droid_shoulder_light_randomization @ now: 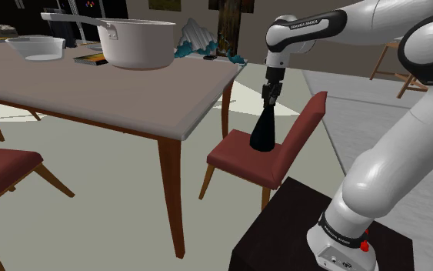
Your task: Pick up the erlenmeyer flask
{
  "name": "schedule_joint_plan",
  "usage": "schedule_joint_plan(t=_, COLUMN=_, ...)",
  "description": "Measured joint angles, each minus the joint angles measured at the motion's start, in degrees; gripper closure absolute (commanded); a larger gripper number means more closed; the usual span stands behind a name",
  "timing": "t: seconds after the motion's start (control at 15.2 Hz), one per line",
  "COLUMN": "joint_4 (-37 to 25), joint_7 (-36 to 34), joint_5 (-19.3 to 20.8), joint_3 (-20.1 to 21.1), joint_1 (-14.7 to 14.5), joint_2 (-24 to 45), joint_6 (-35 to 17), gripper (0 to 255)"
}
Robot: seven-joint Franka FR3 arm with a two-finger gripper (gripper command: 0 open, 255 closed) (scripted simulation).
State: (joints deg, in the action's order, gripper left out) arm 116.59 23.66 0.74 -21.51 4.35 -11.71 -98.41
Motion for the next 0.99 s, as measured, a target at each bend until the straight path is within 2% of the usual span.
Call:
schedule_joint_plan(t=0.46, joint_4=-0.5, joint_7=-0.1, joint_5=0.0, joint_3=0.1, joint_1=0.0, joint_2=-0.1, joint_6=0.8, gripper=255)
schedule_joint_plan(t=0.99, joint_4=-6.8, joint_7=-0.4, joint_5=-0.1, joint_3=0.3, joint_1=-0.2, joint_2=0.1, joint_6=6.9, gripper=255)
